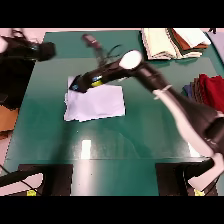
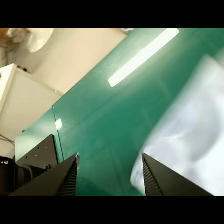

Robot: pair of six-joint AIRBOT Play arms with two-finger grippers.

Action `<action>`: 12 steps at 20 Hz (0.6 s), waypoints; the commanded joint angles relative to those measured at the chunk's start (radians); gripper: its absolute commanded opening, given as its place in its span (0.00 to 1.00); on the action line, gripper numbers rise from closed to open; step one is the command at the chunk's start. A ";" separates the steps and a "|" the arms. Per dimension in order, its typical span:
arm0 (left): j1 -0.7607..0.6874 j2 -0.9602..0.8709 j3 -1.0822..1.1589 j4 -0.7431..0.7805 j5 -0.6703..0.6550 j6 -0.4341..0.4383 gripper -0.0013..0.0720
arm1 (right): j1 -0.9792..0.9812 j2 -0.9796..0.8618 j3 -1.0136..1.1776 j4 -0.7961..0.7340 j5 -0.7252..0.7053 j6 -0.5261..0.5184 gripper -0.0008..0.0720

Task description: Fold the shirts.

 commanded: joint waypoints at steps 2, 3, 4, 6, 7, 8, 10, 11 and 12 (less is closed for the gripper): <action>0.081 0.073 0.005 0.034 -0.078 0.003 0.06 | 0.043 -0.128 0.130 -0.061 0.036 0.008 0.47; 0.072 0.070 0.005 0.031 -0.089 0.009 0.06 | 0.017 -0.105 0.098 -0.101 0.059 0.023 0.47; 0.055 0.068 0.005 0.032 -0.091 0.009 0.06 | -0.016 -0.076 0.054 -0.135 0.079 0.031 0.47; 0.007 0.067 0.000 0.032 -0.085 0.033 0.06 | -0.104 0.006 -0.084 -0.209 0.103 0.060 0.47; -0.020 0.067 -0.005 0.032 -0.082 0.036 0.06 | -0.151 0.048 -0.159 -0.243 0.111 0.084 0.47; -0.046 0.066 -0.005 0.032 -0.083 0.038 0.06 | -0.200 0.089 -0.238 -0.270 0.116 0.111 0.47; -0.090 0.067 -0.005 0.032 -0.077 0.062 0.06 | -0.312 0.169 -0.407 -0.307 0.117 0.161 0.47; -0.104 0.067 -0.005 0.031 -0.076 0.061 0.06 | -0.366 0.201 -0.491 -0.309 0.110 0.170 0.50; -0.116 0.067 -0.005 0.031 -0.073 0.061 0.06 | -0.415 0.225 -0.566 -0.309 0.103 0.171 0.70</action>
